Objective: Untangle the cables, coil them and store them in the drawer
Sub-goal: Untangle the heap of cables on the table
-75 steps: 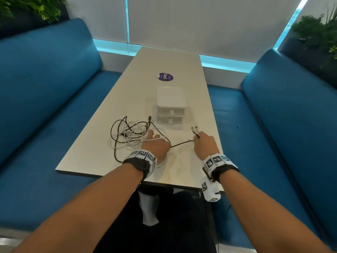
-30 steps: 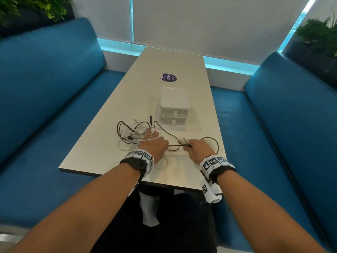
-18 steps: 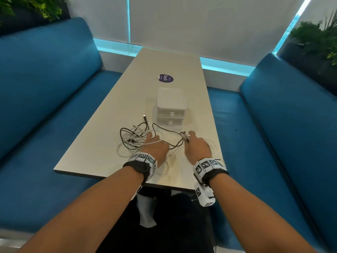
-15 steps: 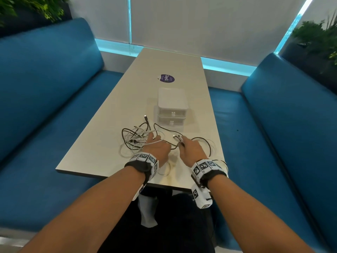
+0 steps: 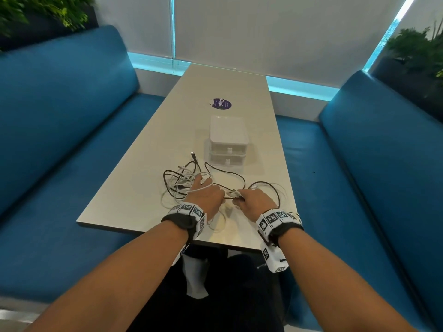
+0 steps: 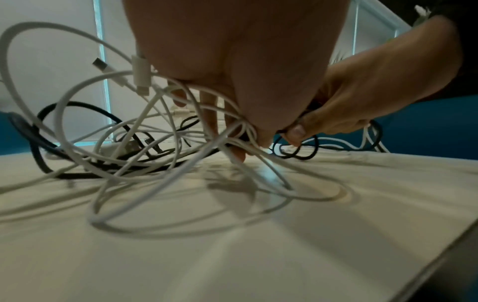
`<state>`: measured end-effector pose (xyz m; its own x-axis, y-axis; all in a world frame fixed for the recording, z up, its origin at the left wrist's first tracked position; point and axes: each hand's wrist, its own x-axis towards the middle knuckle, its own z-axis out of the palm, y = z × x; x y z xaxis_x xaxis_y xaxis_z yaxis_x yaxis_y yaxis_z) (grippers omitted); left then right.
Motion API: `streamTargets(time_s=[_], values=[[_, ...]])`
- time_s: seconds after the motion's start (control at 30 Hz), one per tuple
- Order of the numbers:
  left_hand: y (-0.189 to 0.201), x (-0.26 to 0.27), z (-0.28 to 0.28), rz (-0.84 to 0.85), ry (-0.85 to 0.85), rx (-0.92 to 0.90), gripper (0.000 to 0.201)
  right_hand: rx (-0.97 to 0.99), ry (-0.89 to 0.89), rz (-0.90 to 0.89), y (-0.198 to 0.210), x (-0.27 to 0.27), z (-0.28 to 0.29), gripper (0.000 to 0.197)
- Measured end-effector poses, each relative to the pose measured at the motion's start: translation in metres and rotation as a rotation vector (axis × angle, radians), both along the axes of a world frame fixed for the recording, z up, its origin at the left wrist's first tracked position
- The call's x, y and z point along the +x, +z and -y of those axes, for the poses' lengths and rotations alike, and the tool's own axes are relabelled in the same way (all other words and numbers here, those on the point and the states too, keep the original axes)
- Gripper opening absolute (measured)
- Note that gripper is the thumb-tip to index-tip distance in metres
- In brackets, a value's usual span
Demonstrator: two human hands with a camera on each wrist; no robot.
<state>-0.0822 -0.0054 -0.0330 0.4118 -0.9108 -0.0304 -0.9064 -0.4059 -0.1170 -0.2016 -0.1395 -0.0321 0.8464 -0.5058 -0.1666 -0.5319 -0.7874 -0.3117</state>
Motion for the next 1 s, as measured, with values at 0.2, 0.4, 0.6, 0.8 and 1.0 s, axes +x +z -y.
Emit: streamTargets(time_s=[0.2, 0.4, 0.6, 0.8, 1.0], values=[[0.001, 0.011, -0.005, 0.063, 0.034, 0.013, 0.023, -0.219, -0.083, -0.078, 0.013, -0.012, 0.026, 0.023], [0.001, 0.014, -0.005, 0.105, 0.062, 0.004, 0.021, -0.458, -0.133, -0.196, 0.014, -0.021, 0.043, 0.025], [-0.002, 0.0, 0.002, 0.125, 0.029, 0.053, 0.024, -0.236, -0.214, -0.038, 0.009, -0.015, 0.021, 0.022], [0.005, -0.008, 0.004, 0.114, 0.027, 0.079, 0.027, -0.011, -0.059, 0.125, -0.003, -0.002, -0.009, 0.025], [0.01, -0.007, 0.004, 0.028, 0.046, 0.077, 0.025, 0.082, -0.048, 0.077, -0.008, 0.004, -0.01, 0.029]])
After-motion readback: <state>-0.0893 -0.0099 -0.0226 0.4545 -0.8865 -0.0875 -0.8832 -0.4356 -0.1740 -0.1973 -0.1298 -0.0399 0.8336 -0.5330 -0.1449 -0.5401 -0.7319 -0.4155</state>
